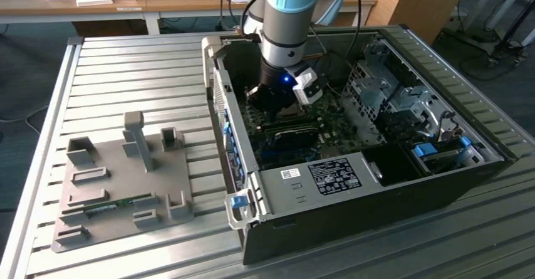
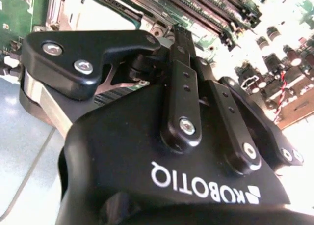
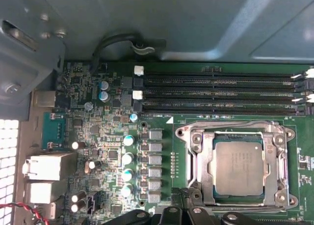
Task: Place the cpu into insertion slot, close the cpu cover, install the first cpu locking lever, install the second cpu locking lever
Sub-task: 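Install the second cpu locking lever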
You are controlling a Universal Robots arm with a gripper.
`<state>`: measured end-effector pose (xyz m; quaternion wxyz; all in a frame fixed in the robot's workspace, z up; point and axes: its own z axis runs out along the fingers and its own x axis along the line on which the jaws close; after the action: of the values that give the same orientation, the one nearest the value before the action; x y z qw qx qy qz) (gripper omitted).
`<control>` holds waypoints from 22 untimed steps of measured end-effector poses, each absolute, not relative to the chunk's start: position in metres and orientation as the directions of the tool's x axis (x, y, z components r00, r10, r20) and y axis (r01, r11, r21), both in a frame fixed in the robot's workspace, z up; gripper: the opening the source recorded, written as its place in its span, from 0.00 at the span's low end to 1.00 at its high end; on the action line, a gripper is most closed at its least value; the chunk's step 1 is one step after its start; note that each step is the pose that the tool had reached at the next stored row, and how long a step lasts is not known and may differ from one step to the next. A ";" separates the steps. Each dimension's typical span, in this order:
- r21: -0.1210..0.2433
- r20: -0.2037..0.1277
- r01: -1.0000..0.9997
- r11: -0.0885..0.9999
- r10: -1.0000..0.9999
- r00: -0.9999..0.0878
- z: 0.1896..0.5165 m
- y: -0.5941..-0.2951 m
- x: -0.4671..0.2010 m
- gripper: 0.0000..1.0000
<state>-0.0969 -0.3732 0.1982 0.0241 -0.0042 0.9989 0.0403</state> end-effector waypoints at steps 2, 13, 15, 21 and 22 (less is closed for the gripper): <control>0.081 -0.048 -0.010 0.997 -0.006 -0.999 0.198 -0.373 -0.097 0.11; 0.081 -0.048 -0.010 0.997 -0.007 -0.999 0.195 -0.373 -0.097 0.11; 0.081 -0.048 -0.010 0.997 -0.007 -0.999 0.195 -0.373 -0.097 0.11; 0.081 -0.048 -0.010 0.997 -0.006 -0.999 0.202 -0.373 -0.097 0.11; 0.081 -0.048 -0.010 0.997 -0.006 -0.999 0.204 -0.373 -0.097 0.11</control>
<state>-0.0969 -0.3732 0.2043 0.0241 -0.0041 0.9989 0.0408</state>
